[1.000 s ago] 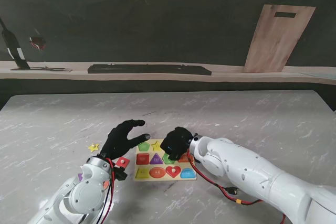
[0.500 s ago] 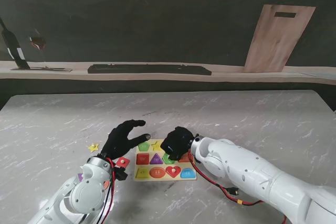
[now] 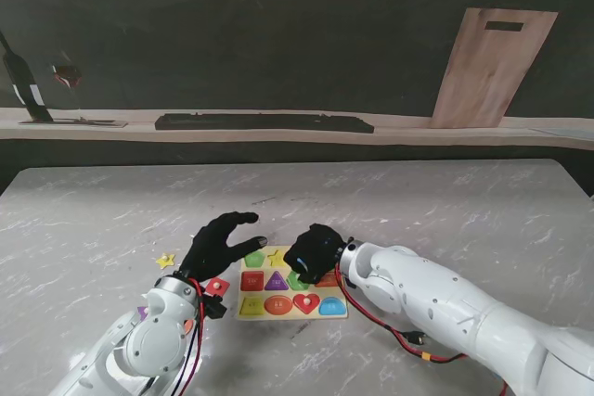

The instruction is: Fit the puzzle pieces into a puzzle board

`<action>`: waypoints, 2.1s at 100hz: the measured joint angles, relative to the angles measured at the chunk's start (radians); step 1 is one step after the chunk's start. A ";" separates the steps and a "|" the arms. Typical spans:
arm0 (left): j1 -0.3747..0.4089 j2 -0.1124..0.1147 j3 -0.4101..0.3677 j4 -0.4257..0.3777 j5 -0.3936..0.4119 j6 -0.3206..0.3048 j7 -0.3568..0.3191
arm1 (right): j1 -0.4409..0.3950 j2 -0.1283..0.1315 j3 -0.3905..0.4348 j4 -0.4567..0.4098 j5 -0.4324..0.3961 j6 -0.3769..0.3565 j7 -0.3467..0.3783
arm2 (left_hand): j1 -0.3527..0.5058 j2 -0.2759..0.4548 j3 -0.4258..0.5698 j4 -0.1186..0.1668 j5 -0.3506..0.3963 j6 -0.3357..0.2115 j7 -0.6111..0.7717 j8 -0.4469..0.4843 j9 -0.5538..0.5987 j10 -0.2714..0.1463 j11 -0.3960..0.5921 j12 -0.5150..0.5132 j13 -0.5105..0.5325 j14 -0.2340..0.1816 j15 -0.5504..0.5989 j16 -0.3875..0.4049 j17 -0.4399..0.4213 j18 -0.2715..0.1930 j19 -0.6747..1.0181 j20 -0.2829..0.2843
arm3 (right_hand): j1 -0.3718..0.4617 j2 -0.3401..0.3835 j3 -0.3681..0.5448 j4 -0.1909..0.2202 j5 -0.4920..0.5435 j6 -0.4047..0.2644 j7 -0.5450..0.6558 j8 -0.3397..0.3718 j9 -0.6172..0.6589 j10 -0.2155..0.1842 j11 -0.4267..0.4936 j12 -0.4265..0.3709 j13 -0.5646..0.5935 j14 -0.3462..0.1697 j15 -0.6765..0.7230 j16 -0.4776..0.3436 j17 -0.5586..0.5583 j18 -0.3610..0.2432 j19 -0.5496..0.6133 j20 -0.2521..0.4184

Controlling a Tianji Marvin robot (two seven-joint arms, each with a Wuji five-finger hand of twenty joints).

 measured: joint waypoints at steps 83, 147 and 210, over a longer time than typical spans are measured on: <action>-0.004 0.000 0.002 0.005 -0.005 0.002 -0.003 | 0.010 -0.002 -0.010 0.029 -0.005 -0.058 -0.026 | 0.000 0.002 0.000 0.000 0.020 0.000 -0.002 0.000 0.000 0.000 -0.009 0.000 0.000 0.000 0.000 0.000 0.000 0.000 0.000 0.000 | 0.011 0.002 0.017 0.000 -0.037 0.001 -0.015 -0.014 -0.012 -0.026 -0.005 -0.004 -0.020 -0.033 -0.008 -0.008 -0.011 -0.022 -0.003 -0.001; -0.005 0.000 0.004 0.005 -0.006 0.003 -0.004 | 0.000 0.011 0.002 -0.026 0.003 0.031 0.049 | 0.000 0.002 0.000 0.000 0.020 0.000 -0.002 0.000 0.000 0.000 -0.009 0.000 0.000 0.000 0.000 0.000 0.004 0.000 0.000 0.000 | -0.019 0.096 -0.128 -0.008 -0.057 -0.059 -0.009 -0.026 -0.048 -0.024 -0.003 0.063 -0.041 -0.024 -0.008 -0.008 -0.035 -0.021 -0.004 -0.001; -0.007 0.000 0.005 0.005 -0.009 0.008 -0.004 | -0.061 0.011 0.068 -0.076 0.001 0.147 0.072 | 0.001 0.002 0.000 0.000 0.020 0.000 -0.002 0.000 0.000 0.000 -0.009 0.000 0.000 0.001 0.000 0.000 0.006 0.000 0.000 0.000 | -0.126 0.297 -0.358 0.063 0.029 0.062 -0.107 0.240 -0.049 -0.001 0.021 0.078 -0.042 0.011 0.005 -0.008 -0.062 0.000 0.000 0.008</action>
